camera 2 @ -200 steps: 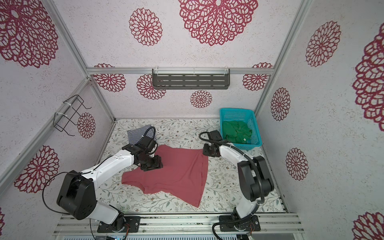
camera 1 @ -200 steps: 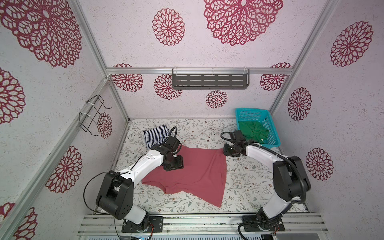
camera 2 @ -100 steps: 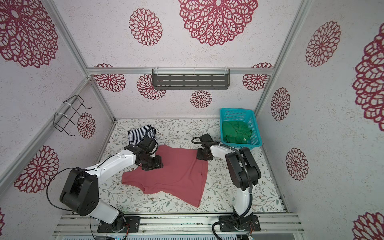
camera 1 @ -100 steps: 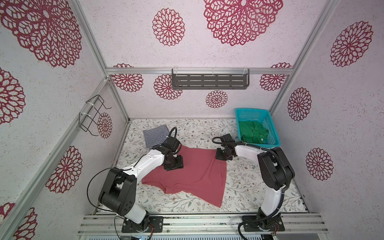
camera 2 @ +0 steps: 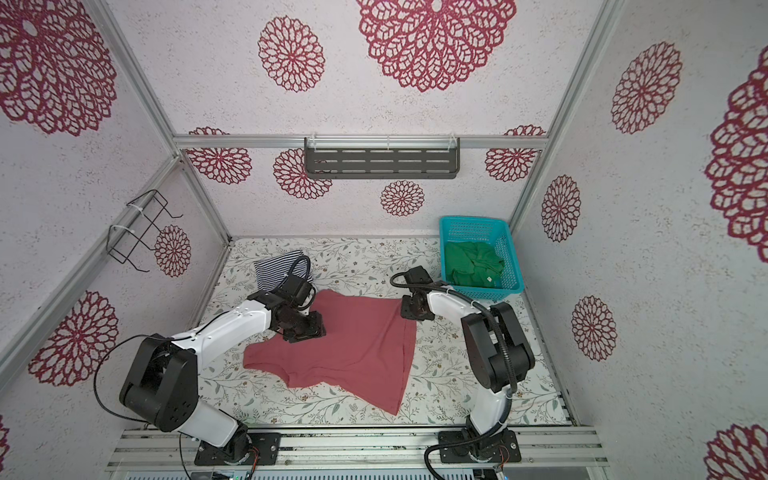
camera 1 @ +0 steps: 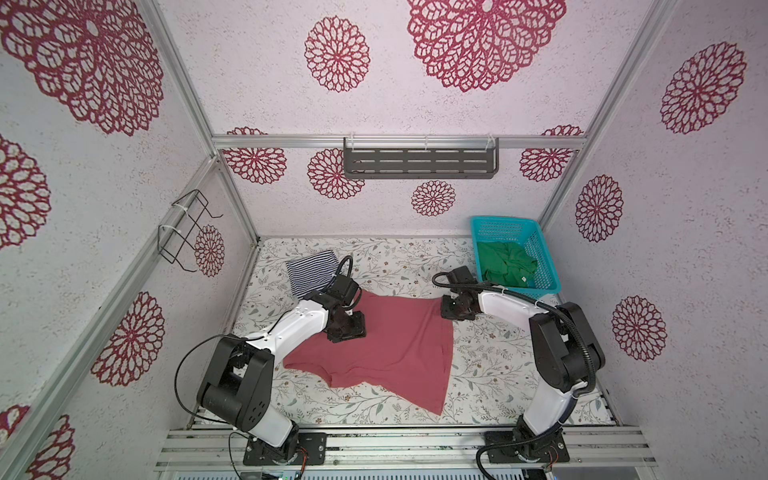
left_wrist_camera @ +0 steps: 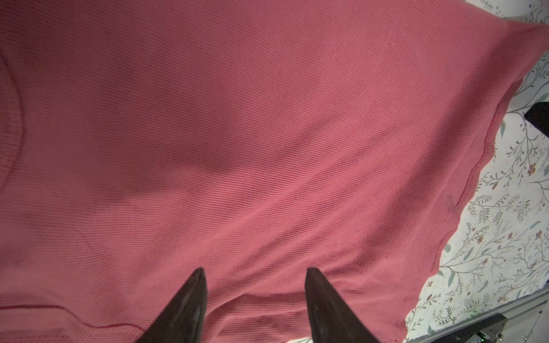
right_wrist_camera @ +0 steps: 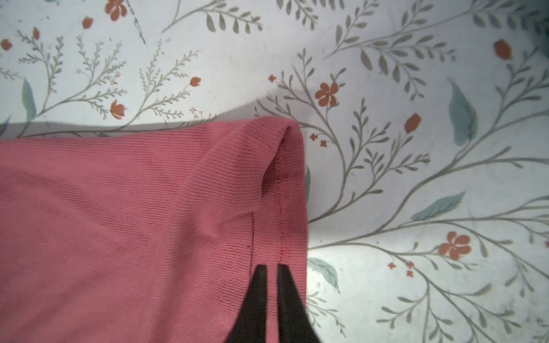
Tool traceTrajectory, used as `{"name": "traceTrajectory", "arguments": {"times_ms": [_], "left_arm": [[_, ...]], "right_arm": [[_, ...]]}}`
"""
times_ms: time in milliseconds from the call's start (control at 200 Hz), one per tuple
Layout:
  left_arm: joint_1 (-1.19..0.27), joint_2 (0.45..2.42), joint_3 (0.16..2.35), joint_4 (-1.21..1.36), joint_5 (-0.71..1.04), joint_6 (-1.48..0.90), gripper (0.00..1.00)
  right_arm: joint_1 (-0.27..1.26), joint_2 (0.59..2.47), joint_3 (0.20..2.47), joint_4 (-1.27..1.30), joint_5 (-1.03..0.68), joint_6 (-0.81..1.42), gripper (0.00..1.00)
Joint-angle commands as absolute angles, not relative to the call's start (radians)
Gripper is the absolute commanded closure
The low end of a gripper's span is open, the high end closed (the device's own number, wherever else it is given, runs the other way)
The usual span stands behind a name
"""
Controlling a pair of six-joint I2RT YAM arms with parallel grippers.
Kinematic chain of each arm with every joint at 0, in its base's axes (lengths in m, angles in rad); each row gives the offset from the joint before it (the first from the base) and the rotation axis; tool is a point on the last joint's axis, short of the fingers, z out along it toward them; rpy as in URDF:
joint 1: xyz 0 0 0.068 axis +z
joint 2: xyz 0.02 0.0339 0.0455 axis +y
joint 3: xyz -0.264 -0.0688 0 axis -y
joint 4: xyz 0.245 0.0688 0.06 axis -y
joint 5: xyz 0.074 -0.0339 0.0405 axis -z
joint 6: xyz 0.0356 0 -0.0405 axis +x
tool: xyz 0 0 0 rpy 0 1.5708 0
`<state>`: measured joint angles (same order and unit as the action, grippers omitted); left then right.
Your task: Fold and stack the tank tops
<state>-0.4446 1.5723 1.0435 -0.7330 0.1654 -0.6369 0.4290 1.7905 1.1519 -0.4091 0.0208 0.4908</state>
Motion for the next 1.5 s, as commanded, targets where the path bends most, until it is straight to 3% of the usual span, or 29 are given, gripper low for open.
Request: {"name": "traceTrajectory", "arguments": {"times_ms": [0,115,320,666,991,1211,1361,1496], "left_arm": [[-0.436,1.579,1.040,-0.702,0.168,-0.636,0.43],[-0.437,1.565,1.031,-0.703,0.163,-0.639,0.44],[-0.437,1.565,1.016,-0.695,0.166,-0.647,0.44],[-0.437,1.578,1.019,-0.695,0.168,-0.643,0.44],[-0.434,1.604,1.017,-0.677,0.166,-0.640,0.44],[-0.435,1.628,1.090,-0.697,0.160,-0.612,0.45],[-0.435,1.693,1.173,-0.666,0.154,-0.591,0.45],[-0.432,1.847,1.278,-0.600,0.136,-0.580,0.46]], "right_arm": [[0.443,1.800,1.180,-0.408,-0.007,0.486,0.80],[0.450,1.832,1.194,-0.404,-0.011,0.483,0.76],[0.456,1.861,1.205,-0.393,-0.016,0.482,0.79],[0.460,1.853,1.235,-0.455,0.042,0.468,1.00],[0.423,1.796,1.173,-0.505,0.109,0.458,1.00],[0.408,1.748,1.163,-0.469,0.055,0.435,1.00],[0.480,1.764,1.196,-0.455,0.020,0.453,0.75],[0.530,1.836,1.230,-0.432,0.010,0.488,0.77]]}}
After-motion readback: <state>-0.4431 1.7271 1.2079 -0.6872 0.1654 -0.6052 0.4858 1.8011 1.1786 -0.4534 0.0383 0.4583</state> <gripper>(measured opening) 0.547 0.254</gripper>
